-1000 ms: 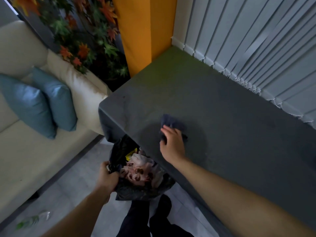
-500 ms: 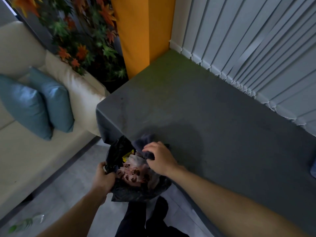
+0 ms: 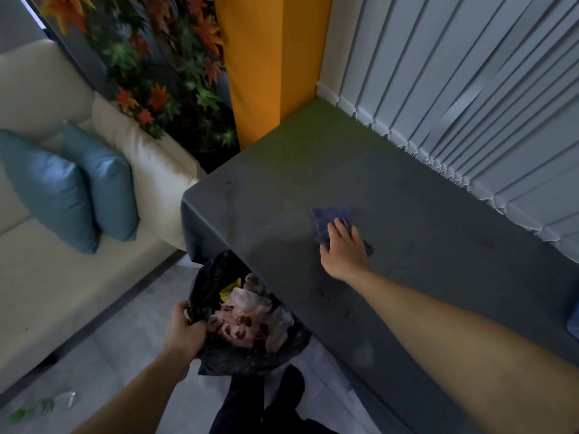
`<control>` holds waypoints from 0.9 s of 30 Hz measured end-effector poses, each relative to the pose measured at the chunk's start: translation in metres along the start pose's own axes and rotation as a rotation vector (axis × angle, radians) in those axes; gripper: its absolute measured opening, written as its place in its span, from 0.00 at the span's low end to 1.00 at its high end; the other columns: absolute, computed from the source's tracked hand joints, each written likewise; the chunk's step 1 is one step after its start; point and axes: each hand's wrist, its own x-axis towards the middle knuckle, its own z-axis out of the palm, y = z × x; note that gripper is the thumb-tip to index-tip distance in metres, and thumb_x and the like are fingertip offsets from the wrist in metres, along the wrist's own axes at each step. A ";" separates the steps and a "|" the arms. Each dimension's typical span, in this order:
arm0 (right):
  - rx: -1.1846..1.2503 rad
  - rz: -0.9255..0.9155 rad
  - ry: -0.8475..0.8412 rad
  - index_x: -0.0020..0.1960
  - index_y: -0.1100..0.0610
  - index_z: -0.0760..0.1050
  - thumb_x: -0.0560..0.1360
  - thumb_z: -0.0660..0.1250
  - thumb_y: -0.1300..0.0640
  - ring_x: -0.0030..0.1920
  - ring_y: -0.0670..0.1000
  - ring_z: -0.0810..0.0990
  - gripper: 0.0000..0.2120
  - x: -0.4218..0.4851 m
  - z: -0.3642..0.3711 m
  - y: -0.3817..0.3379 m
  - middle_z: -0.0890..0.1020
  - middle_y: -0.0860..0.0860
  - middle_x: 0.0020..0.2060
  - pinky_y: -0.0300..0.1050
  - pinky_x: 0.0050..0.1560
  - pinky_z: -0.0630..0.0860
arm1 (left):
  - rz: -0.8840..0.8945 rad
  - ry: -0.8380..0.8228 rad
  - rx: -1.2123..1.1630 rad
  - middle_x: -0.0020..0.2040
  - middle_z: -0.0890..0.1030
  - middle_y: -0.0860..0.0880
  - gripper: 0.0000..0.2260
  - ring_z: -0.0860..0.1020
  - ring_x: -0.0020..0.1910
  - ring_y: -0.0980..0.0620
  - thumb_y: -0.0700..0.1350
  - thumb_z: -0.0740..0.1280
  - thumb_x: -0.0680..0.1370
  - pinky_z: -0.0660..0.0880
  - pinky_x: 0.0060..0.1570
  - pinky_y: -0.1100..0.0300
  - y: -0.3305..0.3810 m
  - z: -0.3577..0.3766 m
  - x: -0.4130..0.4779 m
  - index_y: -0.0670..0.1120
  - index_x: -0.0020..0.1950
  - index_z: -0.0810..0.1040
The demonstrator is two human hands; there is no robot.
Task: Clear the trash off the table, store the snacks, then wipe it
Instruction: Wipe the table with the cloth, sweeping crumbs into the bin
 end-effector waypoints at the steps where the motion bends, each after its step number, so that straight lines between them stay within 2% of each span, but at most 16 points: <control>1: -0.032 -0.003 -0.034 0.80 0.55 0.52 0.83 0.52 0.45 0.79 0.59 0.47 0.29 0.000 0.003 0.001 0.50 0.52 0.81 0.56 0.78 0.51 | -0.001 0.008 0.004 0.49 0.76 0.44 0.24 0.79 0.47 0.38 0.36 0.65 0.78 0.81 0.37 0.47 0.000 -0.001 -0.001 0.52 0.70 0.64; 4: -0.079 0.033 0.038 0.80 0.52 0.49 0.82 0.50 0.42 0.79 0.60 0.39 0.30 -0.006 0.004 -0.012 0.44 0.50 0.81 0.61 0.77 0.44 | 0.008 0.038 0.009 0.48 0.76 0.45 0.23 0.79 0.47 0.39 0.36 0.65 0.78 0.80 0.37 0.48 -0.002 -0.004 -0.003 0.51 0.70 0.64; 7: -0.079 -0.070 0.159 0.80 0.48 0.50 0.81 0.52 0.40 0.78 0.58 0.39 0.31 -0.014 0.002 -0.033 0.44 0.47 0.80 0.64 0.73 0.48 | 0.014 0.081 -0.010 0.46 0.76 0.46 0.23 0.78 0.44 0.43 0.35 0.64 0.78 0.76 0.32 0.55 -0.005 -0.010 -0.006 0.50 0.70 0.65; 9: 0.023 -0.233 0.213 0.78 0.47 0.56 0.80 0.56 0.40 0.77 0.55 0.48 0.29 -0.020 -0.002 -0.053 0.52 0.46 0.80 0.63 0.71 0.54 | 0.025 0.108 -0.028 0.45 0.75 0.48 0.22 0.76 0.43 0.45 0.34 0.63 0.78 0.75 0.32 0.55 -0.008 -0.016 -0.008 0.49 0.70 0.66; 11: 0.167 -0.400 0.226 0.74 0.49 0.65 0.79 0.60 0.43 0.73 0.54 0.62 0.26 -0.026 -0.004 -0.077 0.66 0.47 0.75 0.59 0.70 0.62 | 0.036 0.138 -0.032 0.46 0.75 0.49 0.22 0.76 0.45 0.46 0.34 0.62 0.78 0.77 0.35 0.52 -0.010 -0.024 -0.011 0.49 0.70 0.68; 12: 0.242 -0.466 0.190 0.73 0.50 0.68 0.79 0.62 0.45 0.70 0.53 0.68 0.24 -0.029 -0.003 -0.089 0.72 0.48 0.70 0.56 0.69 0.66 | 0.043 0.155 -0.027 0.48 0.76 0.48 0.23 0.77 0.48 0.44 0.34 0.62 0.78 0.79 0.40 0.49 -0.010 -0.030 -0.012 0.49 0.71 0.68; 14: 0.348 -0.561 0.046 0.70 0.52 0.71 0.78 0.64 0.48 0.64 0.51 0.73 0.21 -0.037 0.002 -0.115 0.77 0.49 0.63 0.50 0.66 0.70 | 0.053 0.195 0.000 0.54 0.77 0.43 0.24 0.76 0.55 0.40 0.35 0.61 0.78 0.78 0.53 0.44 -0.012 -0.043 -0.014 0.50 0.73 0.68; 16: 0.330 -0.630 -0.089 0.69 0.53 0.72 0.78 0.64 0.48 0.64 0.51 0.72 0.21 -0.044 0.008 -0.138 0.77 0.50 0.62 0.45 0.66 0.69 | 0.060 0.229 0.009 0.58 0.77 0.42 0.24 0.75 0.58 0.39 0.36 0.60 0.78 0.76 0.57 0.44 -0.014 -0.058 -0.014 0.51 0.73 0.69; 19: 0.161 -0.667 -0.208 0.71 0.53 0.70 0.79 0.63 0.47 0.68 0.53 0.67 0.23 -0.050 0.020 -0.169 0.74 0.51 0.67 0.47 0.68 0.66 | 0.068 0.258 0.016 0.61 0.77 0.40 0.25 0.74 0.61 0.37 0.36 0.58 0.78 0.74 0.61 0.43 -0.020 -0.087 -0.011 0.53 0.73 0.69; 23: -0.172 -0.526 -0.242 0.76 0.48 0.62 0.79 0.58 0.44 0.74 0.61 0.55 0.27 -0.055 0.040 -0.206 0.61 0.45 0.77 0.60 0.71 0.61 | 0.081 0.293 -0.038 0.54 0.77 0.44 0.24 0.75 0.52 0.43 0.35 0.56 0.77 0.74 0.48 0.51 -0.027 -0.128 -0.004 0.52 0.71 0.70; 25: -0.146 -0.446 -0.288 0.77 0.48 0.61 0.80 0.57 0.45 0.75 0.61 0.55 0.26 -0.053 0.049 -0.223 0.56 0.44 0.79 0.59 0.73 0.60 | 0.078 0.301 -0.048 0.52 0.77 0.46 0.22 0.75 0.49 0.45 0.35 0.56 0.77 0.73 0.46 0.51 -0.030 -0.149 0.002 0.53 0.67 0.71; 27: -0.020 -0.443 -0.320 0.77 0.53 0.63 0.82 0.57 0.50 0.75 0.58 0.61 0.24 -0.051 0.056 -0.241 0.57 0.48 0.79 0.51 0.73 0.62 | 0.064 0.311 -0.062 0.51 0.78 0.47 0.20 0.76 0.49 0.44 0.36 0.56 0.77 0.74 0.48 0.50 -0.033 -0.169 0.008 0.53 0.66 0.72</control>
